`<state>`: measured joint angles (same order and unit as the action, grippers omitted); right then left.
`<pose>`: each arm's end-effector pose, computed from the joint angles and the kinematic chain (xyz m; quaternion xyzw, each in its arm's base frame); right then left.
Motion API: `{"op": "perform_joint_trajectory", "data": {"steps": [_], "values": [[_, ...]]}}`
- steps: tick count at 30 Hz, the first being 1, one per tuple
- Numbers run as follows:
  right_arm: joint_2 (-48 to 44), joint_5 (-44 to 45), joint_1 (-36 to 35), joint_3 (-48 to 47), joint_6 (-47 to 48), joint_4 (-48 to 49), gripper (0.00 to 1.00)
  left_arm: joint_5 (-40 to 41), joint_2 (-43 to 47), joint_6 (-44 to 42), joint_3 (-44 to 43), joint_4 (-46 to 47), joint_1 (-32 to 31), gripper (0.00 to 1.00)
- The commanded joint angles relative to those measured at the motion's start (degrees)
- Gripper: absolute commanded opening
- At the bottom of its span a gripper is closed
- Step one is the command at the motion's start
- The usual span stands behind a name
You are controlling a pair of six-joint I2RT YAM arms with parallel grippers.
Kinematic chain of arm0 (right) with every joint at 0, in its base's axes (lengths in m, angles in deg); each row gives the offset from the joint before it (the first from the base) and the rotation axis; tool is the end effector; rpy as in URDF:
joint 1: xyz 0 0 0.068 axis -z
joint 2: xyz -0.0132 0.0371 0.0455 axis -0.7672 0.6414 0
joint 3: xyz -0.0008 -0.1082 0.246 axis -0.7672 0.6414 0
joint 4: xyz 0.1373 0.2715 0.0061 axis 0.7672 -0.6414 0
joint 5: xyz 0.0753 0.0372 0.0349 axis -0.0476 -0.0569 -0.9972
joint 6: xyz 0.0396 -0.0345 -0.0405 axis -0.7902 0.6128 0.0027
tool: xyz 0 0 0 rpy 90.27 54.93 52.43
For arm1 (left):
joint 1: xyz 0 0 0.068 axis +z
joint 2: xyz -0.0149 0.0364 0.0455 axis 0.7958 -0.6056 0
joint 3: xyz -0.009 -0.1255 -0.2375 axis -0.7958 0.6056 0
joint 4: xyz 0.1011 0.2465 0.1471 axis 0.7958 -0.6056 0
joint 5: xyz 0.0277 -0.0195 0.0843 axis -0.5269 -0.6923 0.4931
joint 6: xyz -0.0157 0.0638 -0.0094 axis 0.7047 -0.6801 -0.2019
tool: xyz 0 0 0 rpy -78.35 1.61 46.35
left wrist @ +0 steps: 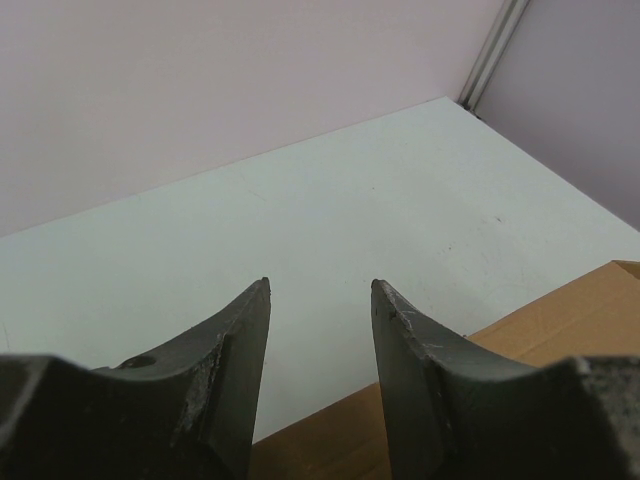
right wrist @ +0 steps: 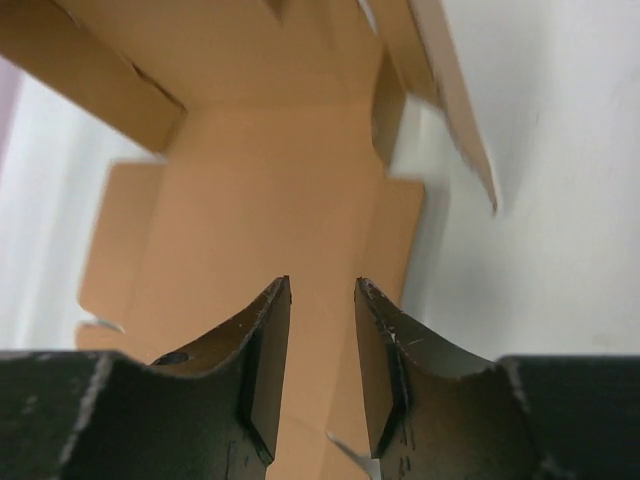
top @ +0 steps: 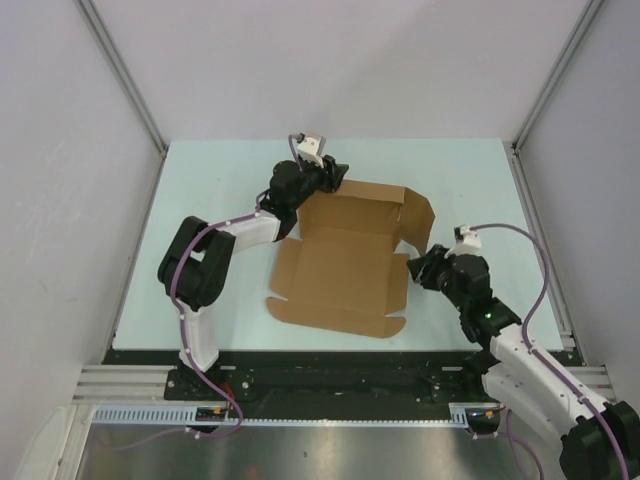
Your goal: Fold the paper box
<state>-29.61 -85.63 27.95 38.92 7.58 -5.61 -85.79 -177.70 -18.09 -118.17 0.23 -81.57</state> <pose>0.2219 0.0882 0.2027 0.0795 0.8110 0.2482 0.5237 0.4329 -0.2479 0.2103 0.1678 0.6796 -0.2925 0.6515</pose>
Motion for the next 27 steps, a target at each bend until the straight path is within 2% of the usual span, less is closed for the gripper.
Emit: {"op": "perform_joint_trajectory", "data": {"steps": [1, 7, 10, 17, 27], "values": [[0.1, 5.6, -5.6, 5.5, -3.8, 2.2, 0.35, -1.1, 0.7, 1.5, 0.8, -5.1, -1.0, 0.50], [7.6, 10.9, -12.8, 8.4, -6.2, 6.6, 0.32, -1.2, 1.2, 1.8, 1.4, -4.7, -1.0, 0.50], [13.2, 12.8, -14.0, 8.4, -7.6, 7.5, 0.30, -1.2, 1.6, 1.9, 2.0, -4.4, -1.0, 0.50], [20.9, 16.2, -15.2, 5.9, -12.9, 2.5, 0.24, -1.9, 2.4, 1.5, 0.4, -5.5, -1.0, 0.51], [17.4, 19.0, -18.7, 5.1, -14.0, -2.1, 0.25, -3.1, -3.1, 2.2, -8.5, -8.2, -0.9, 0.51]]}}
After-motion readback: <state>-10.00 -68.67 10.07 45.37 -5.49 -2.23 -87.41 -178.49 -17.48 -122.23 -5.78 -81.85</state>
